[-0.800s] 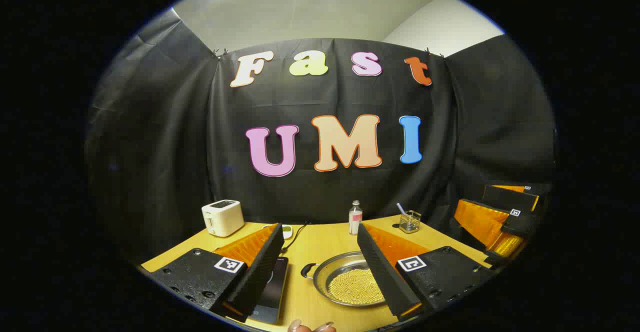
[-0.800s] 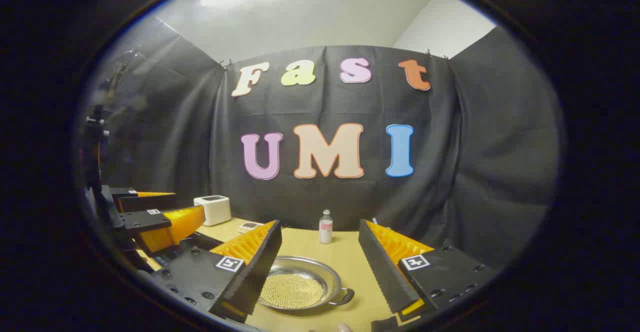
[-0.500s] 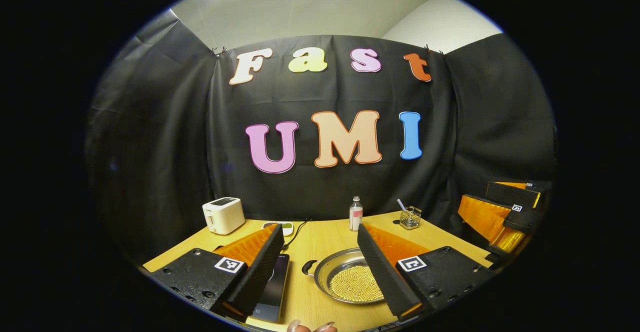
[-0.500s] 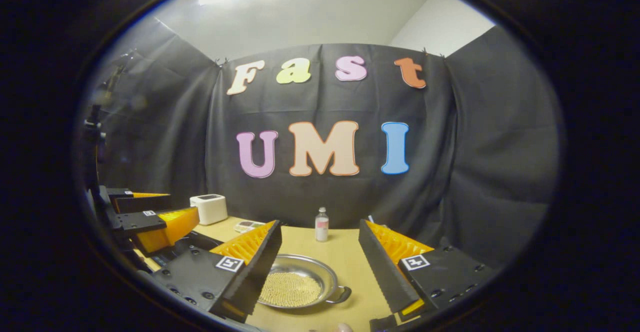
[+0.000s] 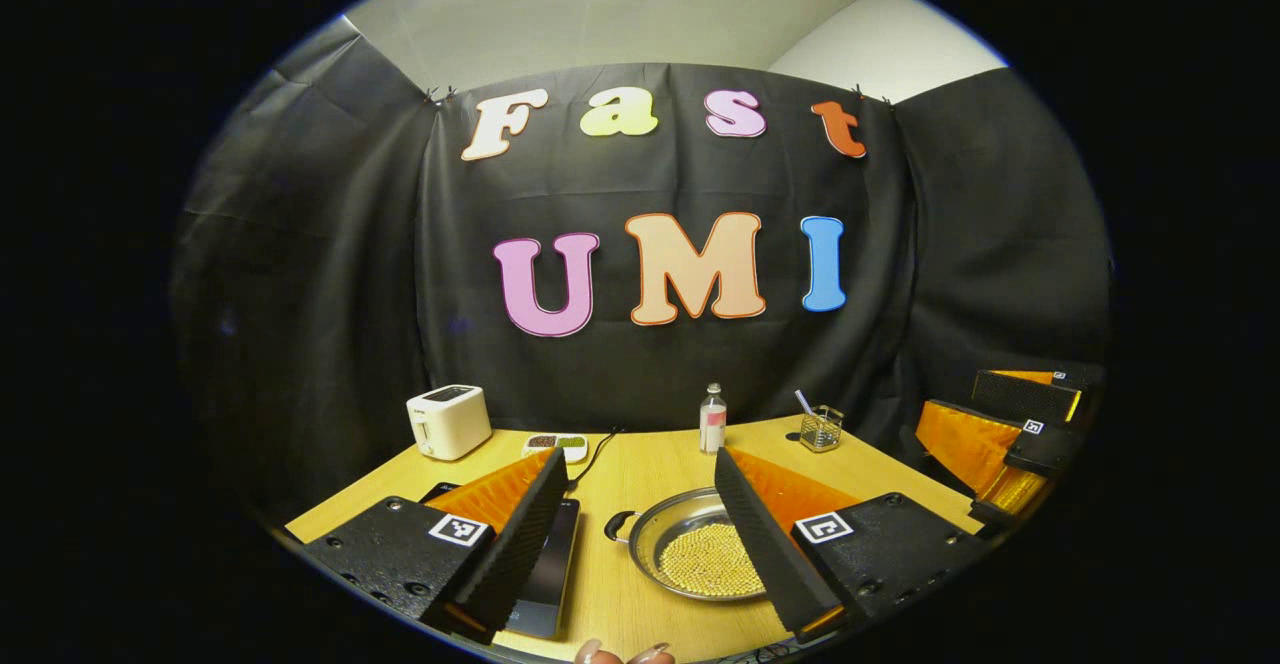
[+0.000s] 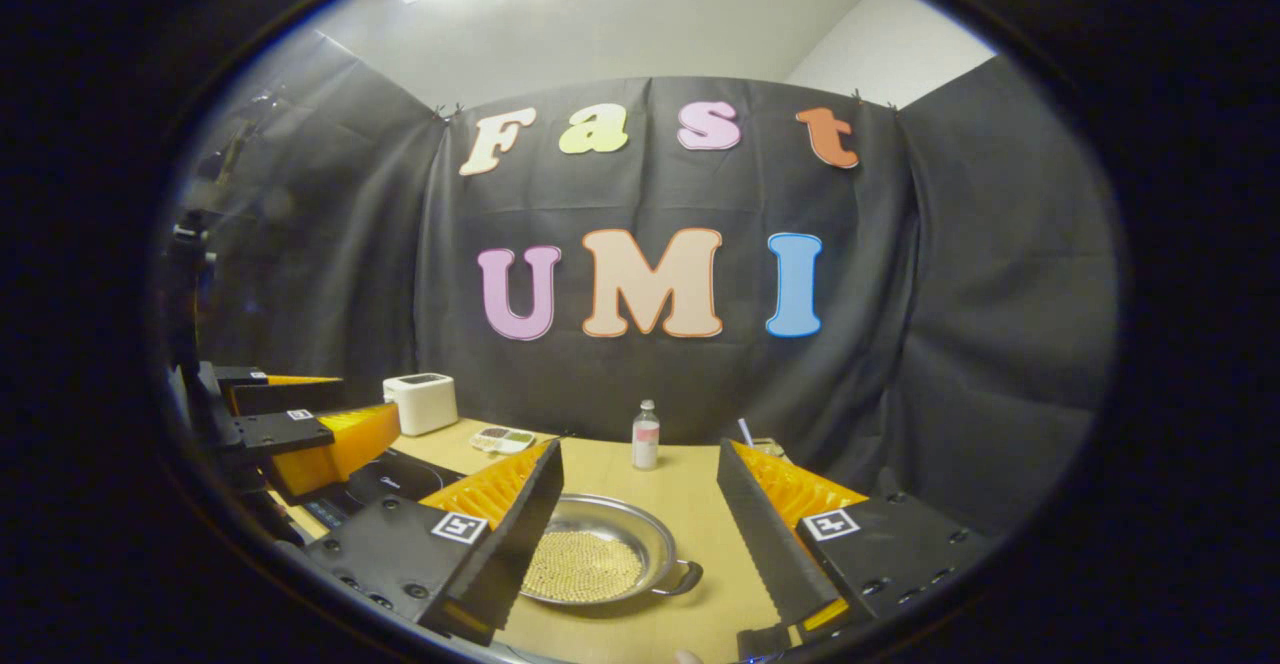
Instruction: First push the handle of the pot to place it horizontally, then grasp the pot with both hands and set it on the induction cooktop.
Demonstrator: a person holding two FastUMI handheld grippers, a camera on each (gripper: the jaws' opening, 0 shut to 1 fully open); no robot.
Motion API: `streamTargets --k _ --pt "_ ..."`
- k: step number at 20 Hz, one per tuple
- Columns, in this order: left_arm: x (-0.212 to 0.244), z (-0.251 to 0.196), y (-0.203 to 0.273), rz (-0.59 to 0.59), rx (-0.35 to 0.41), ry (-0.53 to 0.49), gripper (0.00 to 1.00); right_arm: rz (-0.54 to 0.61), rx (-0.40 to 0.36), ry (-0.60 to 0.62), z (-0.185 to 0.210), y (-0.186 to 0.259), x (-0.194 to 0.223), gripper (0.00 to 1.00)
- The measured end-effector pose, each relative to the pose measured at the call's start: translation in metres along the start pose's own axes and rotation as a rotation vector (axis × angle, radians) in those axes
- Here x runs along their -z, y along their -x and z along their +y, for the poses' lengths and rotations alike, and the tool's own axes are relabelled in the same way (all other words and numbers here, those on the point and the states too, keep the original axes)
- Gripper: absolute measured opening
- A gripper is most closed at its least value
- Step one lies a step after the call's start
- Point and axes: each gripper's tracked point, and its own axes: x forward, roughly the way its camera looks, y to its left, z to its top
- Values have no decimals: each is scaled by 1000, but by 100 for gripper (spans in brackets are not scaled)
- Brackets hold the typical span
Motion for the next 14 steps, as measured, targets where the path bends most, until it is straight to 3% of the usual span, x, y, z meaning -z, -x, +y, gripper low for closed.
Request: streamTargets --k 14 --pt "1 10 2 16 88 -11 96 17 73 10 9 9 1 92"
